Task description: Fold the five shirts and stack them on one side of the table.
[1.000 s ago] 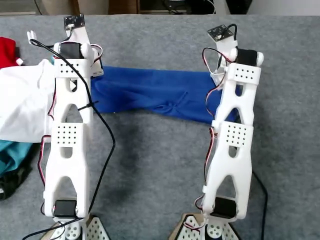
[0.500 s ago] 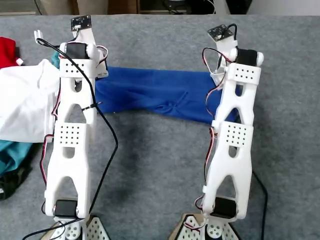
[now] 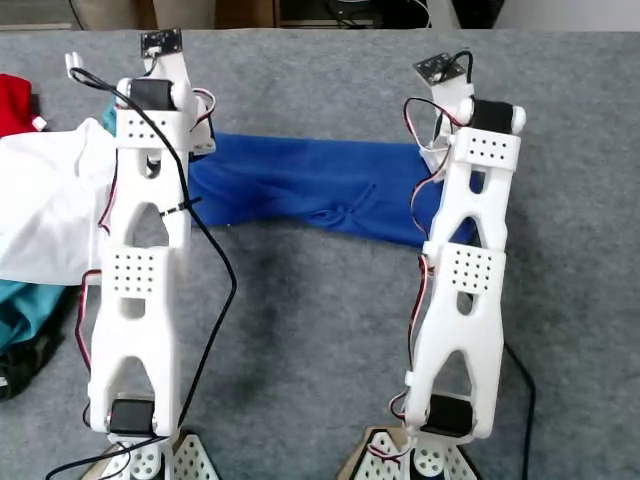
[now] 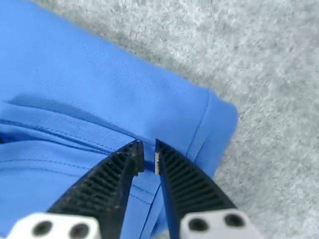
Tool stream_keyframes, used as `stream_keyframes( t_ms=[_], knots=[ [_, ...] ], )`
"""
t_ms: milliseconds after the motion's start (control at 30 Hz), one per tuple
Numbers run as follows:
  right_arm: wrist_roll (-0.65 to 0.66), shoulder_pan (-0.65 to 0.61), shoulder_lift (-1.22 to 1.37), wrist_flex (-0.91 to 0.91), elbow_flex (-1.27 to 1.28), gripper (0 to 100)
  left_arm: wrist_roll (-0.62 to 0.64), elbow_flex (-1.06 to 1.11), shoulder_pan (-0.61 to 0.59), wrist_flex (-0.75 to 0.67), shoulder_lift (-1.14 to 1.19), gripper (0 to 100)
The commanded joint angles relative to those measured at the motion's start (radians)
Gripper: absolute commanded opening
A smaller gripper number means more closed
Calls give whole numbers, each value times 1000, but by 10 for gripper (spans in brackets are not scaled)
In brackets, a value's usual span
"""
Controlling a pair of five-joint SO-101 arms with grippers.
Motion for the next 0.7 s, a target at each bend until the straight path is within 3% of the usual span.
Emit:
stream_keyframes(
  t_ms=[0, 167, 333, 533, 667],
  knots=[
    [5, -7, -4, -25, -45, 58, -18, 210, 0, 17, -237, 18],
    [3, -7, -4, -25, -45, 58, -21, 496, -64, 14, -417, 18],
    [3, -1, -2, -26, -45, 58, -3, 726, -64, 14, -449, 18],
    [6, 4, -2, -28, -45, 58, 103, 862, -52, 8, -441, 24],
    [8, 4, -2, -28, -45, 58, 204, 875, -52, 2, -441, 143]
  ],
)
